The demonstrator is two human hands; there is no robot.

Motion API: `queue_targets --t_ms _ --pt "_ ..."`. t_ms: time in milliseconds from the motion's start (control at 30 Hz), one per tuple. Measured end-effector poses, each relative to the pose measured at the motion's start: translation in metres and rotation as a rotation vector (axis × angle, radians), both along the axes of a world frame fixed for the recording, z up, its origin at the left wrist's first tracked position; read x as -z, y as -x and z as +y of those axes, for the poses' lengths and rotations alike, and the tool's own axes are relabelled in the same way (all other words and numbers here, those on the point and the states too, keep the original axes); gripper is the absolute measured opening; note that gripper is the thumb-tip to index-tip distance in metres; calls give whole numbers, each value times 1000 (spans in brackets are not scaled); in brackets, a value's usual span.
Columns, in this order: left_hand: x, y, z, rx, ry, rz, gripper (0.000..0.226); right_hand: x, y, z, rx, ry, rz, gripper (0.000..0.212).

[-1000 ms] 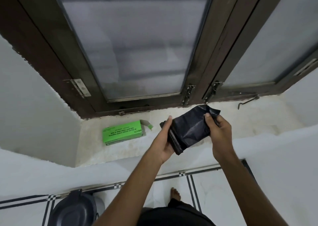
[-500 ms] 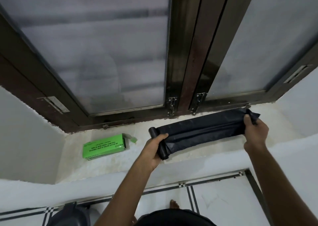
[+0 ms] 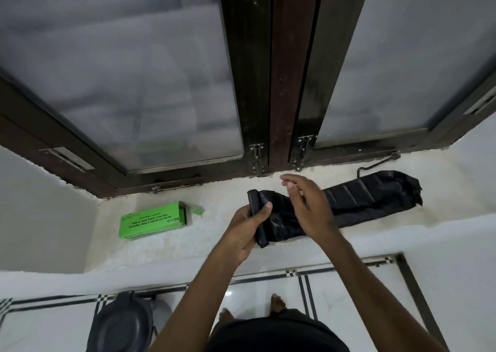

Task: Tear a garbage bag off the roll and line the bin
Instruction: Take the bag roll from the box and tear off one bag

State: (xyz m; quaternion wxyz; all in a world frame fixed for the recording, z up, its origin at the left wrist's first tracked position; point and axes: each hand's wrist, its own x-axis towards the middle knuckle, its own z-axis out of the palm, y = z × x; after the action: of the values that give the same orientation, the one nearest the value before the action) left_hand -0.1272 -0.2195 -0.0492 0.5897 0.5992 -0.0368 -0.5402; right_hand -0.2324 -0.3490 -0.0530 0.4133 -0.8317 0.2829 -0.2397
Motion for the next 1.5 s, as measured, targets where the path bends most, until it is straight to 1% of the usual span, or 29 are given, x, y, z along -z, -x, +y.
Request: queue_targets --t_ms 67,100,133,200,267,333,400,533,667,700,767,833,900,967,1067,1100,1167,1200,1267,1367,1433,1500 --pt "-3 2 1 11 2 4 33 2 -11 0 -76 -113 43 30" --pt "-4 2 2 14 2 10 34 4 -14 -2 -104 -123 72 30" --pt "-5 1 3 16 4 19 34 7 -16 -4 -128 -106 95 33" --pt "-5 -3 6 -2 -7 34 34 12 -14 -9 -135 -56 105 50" --pt "-6 -7 10 -29 -16 63 32 13 -10 -16 -110 35 124 57" --pt "-4 -8 11 -63 -19 122 35 13 -5 -24 -110 159 192 58" --pt "-4 -9 12 -99 -18 177 38 11 0 -32 -116 232 251 62" --pt "-7 -15 15 -172 85 279 37 1 12 -50 -60 304 274 59" --pt "-12 -17 13 -134 110 317 45 -10 15 -63 -31 365 323 53" --pt "-13 -17 12 -113 91 294 46 -13 15 -65 -15 358 331 50" --pt "-10 -17 12 -78 54 206 40 -18 14 -66 -28 312 364 41" --pt "-6 -17 11 -83 24 113 33 -23 10 -62 -148 272 408 37" --pt "-6 -17 11 -80 8 48 29 -29 4 -54 -258 190 414 35" --pt "-8 -17 11 -48 7 -7 25 -34 -5 -44 -307 76 384 32" --pt "-9 -18 12 -16 20 -73 24 -36 -20 -29 -411 -71 379 35" --pt "-9 -18 12 -11 26 -93 24 -35 -24 -25 -439 -93 371 30" --pt "-9 -20 13 -15 29 -138 23 -30 -31 -18 -412 -83 340 11" --pt "-9 -20 13 -18 27 -160 22 -27 -32 -15 -368 -79 328 9" --pt "-10 -21 13 -18 20 -191 21 -21 -35 -9 -285 -73 323 18" --pt "-10 -20 12 -29 17 -189 20 -13 -37 -1 -203 75 380 27" --pt "-11 -19 12 -48 24 -162 18 -11 -40 4 -169 178 407 24" --pt "-12 -20 13 -55 52 -115 16 -13 -41 5 -139 266 395 15"
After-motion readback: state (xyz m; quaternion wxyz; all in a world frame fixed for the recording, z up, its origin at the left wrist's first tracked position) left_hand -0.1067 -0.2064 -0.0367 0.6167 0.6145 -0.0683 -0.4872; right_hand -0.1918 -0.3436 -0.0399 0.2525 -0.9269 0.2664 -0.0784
